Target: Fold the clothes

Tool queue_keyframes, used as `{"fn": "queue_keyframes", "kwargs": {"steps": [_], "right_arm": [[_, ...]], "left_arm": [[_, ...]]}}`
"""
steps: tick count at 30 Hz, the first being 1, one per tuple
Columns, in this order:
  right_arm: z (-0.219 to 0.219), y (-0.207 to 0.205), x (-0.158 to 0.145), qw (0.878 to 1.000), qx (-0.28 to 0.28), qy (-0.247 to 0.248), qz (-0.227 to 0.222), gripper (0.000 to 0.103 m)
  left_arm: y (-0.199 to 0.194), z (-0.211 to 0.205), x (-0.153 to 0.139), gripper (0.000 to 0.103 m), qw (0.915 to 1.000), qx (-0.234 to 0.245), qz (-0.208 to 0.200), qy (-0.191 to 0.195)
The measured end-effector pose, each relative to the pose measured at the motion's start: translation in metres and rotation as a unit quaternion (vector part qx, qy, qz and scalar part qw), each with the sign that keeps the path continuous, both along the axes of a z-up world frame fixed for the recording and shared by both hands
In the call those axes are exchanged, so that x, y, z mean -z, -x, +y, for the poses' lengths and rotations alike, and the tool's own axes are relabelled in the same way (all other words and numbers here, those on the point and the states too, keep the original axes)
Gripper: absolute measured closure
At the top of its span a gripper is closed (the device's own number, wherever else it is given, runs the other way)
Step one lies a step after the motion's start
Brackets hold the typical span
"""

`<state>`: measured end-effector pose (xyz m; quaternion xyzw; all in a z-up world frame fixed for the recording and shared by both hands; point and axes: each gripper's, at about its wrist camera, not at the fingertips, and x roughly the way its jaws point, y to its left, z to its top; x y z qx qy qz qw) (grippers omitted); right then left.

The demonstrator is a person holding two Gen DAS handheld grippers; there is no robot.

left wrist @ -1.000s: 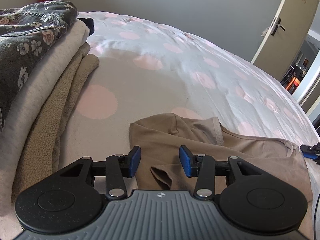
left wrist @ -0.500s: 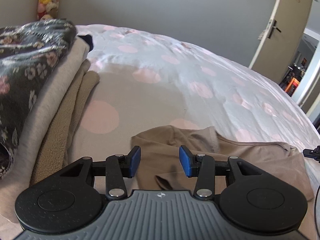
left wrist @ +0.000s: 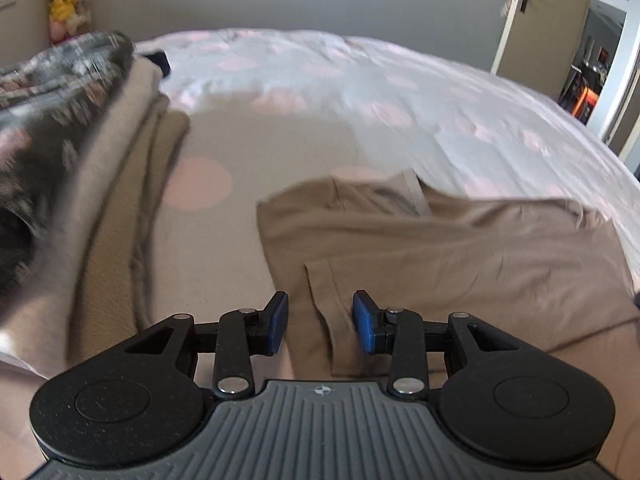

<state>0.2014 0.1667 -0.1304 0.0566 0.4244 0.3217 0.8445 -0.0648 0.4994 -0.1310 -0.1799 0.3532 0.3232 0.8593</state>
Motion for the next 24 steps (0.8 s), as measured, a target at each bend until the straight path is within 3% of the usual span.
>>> {"fn": "queue_keyframes", "kwargs": {"steps": [5,9,12,15,16,20,24], "right_arm": [[-0.030,0.037,-0.012,1.000,0.006,0.022,-0.011,0.082],[-0.060,0.069,-0.014,0.999,0.003,0.044,0.010,0.081],[-0.084,0.090,-0.017,0.998,0.003,0.057,0.025,0.080],[-0.106,0.107,-0.027,0.997,0.003,0.067,0.040,0.071],[-0.112,0.112,-0.029,0.996,0.002,0.070,0.048,0.065],[-0.134,0.126,-0.023,0.992,0.001,0.091,0.093,0.058],[-0.144,0.125,-0.017,0.988,0.007,0.078,0.136,0.052]], "left_arm": [[0.013,-0.013,-0.014,0.069,1.0000,0.000,-0.008,0.001],[0.027,-0.050,-0.032,0.069,0.9988,0.046,-0.003,-0.018],[0.045,-0.079,-0.041,0.068,0.9970,0.077,0.002,-0.010],[0.067,-0.103,-0.042,0.067,0.9957,0.087,0.022,0.019],[0.074,-0.108,-0.041,0.067,0.9951,0.085,0.036,0.035],[0.098,-0.120,-0.035,0.062,0.9871,0.054,0.093,0.118],[0.113,-0.126,-0.029,0.057,0.9815,0.044,0.107,0.152]]}}
